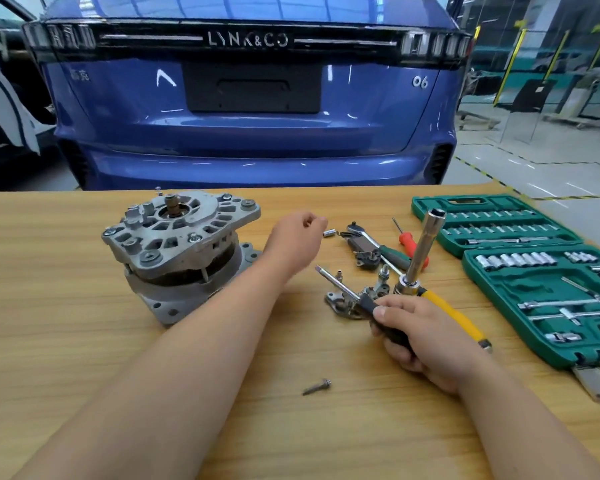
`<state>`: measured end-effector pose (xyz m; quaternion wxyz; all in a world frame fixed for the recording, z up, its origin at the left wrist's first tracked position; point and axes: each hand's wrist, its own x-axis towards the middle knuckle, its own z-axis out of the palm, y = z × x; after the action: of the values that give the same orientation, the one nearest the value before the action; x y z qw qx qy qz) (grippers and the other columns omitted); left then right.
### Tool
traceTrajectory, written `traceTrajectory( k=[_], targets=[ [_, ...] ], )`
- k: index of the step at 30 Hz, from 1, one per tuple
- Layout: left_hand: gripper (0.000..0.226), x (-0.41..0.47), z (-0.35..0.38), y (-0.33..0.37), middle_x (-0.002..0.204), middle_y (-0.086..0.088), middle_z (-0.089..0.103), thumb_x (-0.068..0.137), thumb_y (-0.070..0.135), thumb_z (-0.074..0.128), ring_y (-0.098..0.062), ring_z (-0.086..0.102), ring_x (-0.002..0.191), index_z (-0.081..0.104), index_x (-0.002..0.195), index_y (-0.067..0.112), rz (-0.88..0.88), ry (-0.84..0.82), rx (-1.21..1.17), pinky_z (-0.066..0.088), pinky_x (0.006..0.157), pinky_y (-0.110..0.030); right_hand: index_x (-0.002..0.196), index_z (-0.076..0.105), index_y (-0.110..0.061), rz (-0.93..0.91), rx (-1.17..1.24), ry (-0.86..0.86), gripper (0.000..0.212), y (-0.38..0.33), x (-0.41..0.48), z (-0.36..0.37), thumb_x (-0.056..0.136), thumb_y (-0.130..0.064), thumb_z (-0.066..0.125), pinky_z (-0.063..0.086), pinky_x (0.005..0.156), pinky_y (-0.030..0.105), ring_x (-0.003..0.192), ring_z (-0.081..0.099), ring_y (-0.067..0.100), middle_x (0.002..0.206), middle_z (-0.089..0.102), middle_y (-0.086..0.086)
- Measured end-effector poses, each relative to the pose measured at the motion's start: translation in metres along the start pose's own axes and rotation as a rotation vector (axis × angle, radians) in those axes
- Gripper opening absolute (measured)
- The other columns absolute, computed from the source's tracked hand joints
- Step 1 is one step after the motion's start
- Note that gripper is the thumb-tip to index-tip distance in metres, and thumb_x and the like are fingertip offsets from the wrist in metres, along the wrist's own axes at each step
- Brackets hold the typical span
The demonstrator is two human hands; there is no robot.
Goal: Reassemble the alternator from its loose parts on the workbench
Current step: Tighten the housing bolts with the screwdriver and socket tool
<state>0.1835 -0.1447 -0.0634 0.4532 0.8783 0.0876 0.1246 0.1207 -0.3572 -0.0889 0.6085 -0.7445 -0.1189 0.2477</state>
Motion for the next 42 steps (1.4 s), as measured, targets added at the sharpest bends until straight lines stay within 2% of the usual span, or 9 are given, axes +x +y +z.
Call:
traceTrajectory(
  k=[2, 5, 9, 15, 19, 26, 31, 36, 42],
  targets=[
    [0.020, 0.044, 0.014, 0.011, 0.098, -0.004, 0.066, 0.097, 0.033, 0.048, -0.018, 0.055, 0.074, 0.061, 0.110, 0.024, -0.053, 0.008, 0.008, 0.047, 0.067, -0.030, 0.075, 0.058, -0.009, -0.019, 0.032, 0.060, 0.026, 0.004, 0.003, -0.001, 0.098, -0.019, 0.051, 0.025, 0.035, 0.018, 0.037, 0.034, 0.011, 0.047, 0.044, -0.001],
    [0.039, 0.079, 0.033, 0.008, 0.133, -0.009, 0.057, 0.098, 0.027, 0.051, -0.027, 0.056, 0.114, 0.051, 0.136, 0.018, 0.051, -0.152, 0.484, 0.048, 0.094, -0.036, 0.076, 0.058, -0.008, -0.033, 0.058, 0.072, 0.026, 0.005, 0.006, -0.001, 0.098, -0.021, 0.051, 0.025, 0.035, 0.019, 0.036, 0.032, 0.011, 0.046, 0.042, 0.001],
    [0.031, 0.089, 0.043, -0.004, 0.118, -0.009, 0.065, 0.099, 0.028, 0.049, -0.027, 0.059, 0.105, 0.066, 0.118, 0.011, 0.110, -0.274, 0.682, 0.050, 0.092, -0.040, 0.075, 0.059, -0.009, -0.022, 0.048, 0.084, 0.027, 0.006, 0.012, -0.002, 0.098, -0.022, 0.052, 0.026, 0.036, 0.020, 0.036, 0.034, 0.011, 0.046, 0.042, 0.001],
    [0.026, 0.054, 0.025, -0.024, 0.118, -0.007, 0.055, 0.100, 0.024, 0.048, -0.027, 0.055, 0.103, 0.060, 0.121, 0.014, 0.048, -0.139, 0.707, 0.051, 0.085, -0.037, 0.078, 0.057, -0.005, -0.065, -0.018, 0.091, 0.028, 0.001, 0.011, -0.001, 0.097, -0.025, 0.053, 0.028, 0.037, 0.021, 0.038, 0.033, 0.013, 0.048, 0.042, 0.006],
    [0.025, 0.016, 0.022, -0.039, 0.124, -0.011, 0.045, 0.102, 0.014, 0.040, -0.031, 0.050, 0.109, 0.054, 0.122, 0.012, -0.098, 0.029, 0.627, 0.048, 0.082, -0.037, 0.080, 0.060, -0.009, -0.091, -0.069, 0.082, 0.025, 0.001, 0.007, 0.002, 0.097, -0.026, 0.053, 0.030, 0.039, 0.023, 0.040, 0.035, 0.014, 0.050, 0.044, 0.006],
    [0.032, -0.062, -0.008, -0.050, 0.118, 0.004, 0.045, 0.100, 0.020, 0.045, -0.010, 0.046, 0.098, 0.052, 0.131, 0.024, 0.172, -0.140, 0.448, 0.034, 0.085, -0.021, 0.080, 0.067, -0.035, -0.218, -0.254, 0.125, 0.019, 0.005, -0.001, 0.009, 0.094, -0.026, 0.058, 0.037, 0.042, 0.020, 0.041, 0.044, 0.005, 0.048, 0.050, -0.009],
    [0.042, -0.095, -0.021, -0.054, 0.128, 0.004, 0.040, 0.100, 0.024, 0.046, -0.011, 0.049, 0.109, 0.043, 0.142, 0.019, 0.138, -0.132, 0.467, 0.032, 0.095, -0.017, 0.087, 0.067, -0.024, -0.221, -0.253, 0.164, 0.013, 0.005, -0.004, 0.011, 0.095, -0.022, 0.058, 0.037, 0.044, 0.023, 0.042, 0.044, 0.007, 0.049, 0.051, -0.007],
    [0.026, -0.100, -0.018, -0.047, 0.121, -0.002, 0.045, 0.100, 0.030, 0.046, -0.018, 0.044, 0.115, 0.056, 0.120, 0.016, 0.076, -0.051, 0.579, 0.038, 0.097, -0.030, 0.086, 0.067, -0.027, -0.234, -0.303, 0.179, 0.013, 0.003, -0.009, 0.013, 0.095, -0.024, 0.058, 0.038, 0.045, 0.018, 0.043, 0.046, 0.001, 0.048, 0.052, -0.013],
    [0.014, -0.118, -0.029, -0.048, 0.096, 0.016, 0.055, 0.094, 0.019, 0.060, 0.004, 0.051, 0.093, 0.058, 0.104, 0.027, 0.293, 0.013, 0.164, 0.033, 0.075, 0.000, 0.090, 0.068, -0.041, -0.279, -0.407, 0.162, 0.013, 0.008, -0.010, 0.010, 0.089, -0.028, 0.066, 0.041, 0.065, 0.027, 0.062, 0.053, 0.002, 0.064, 0.060, -0.028]
  ],
)
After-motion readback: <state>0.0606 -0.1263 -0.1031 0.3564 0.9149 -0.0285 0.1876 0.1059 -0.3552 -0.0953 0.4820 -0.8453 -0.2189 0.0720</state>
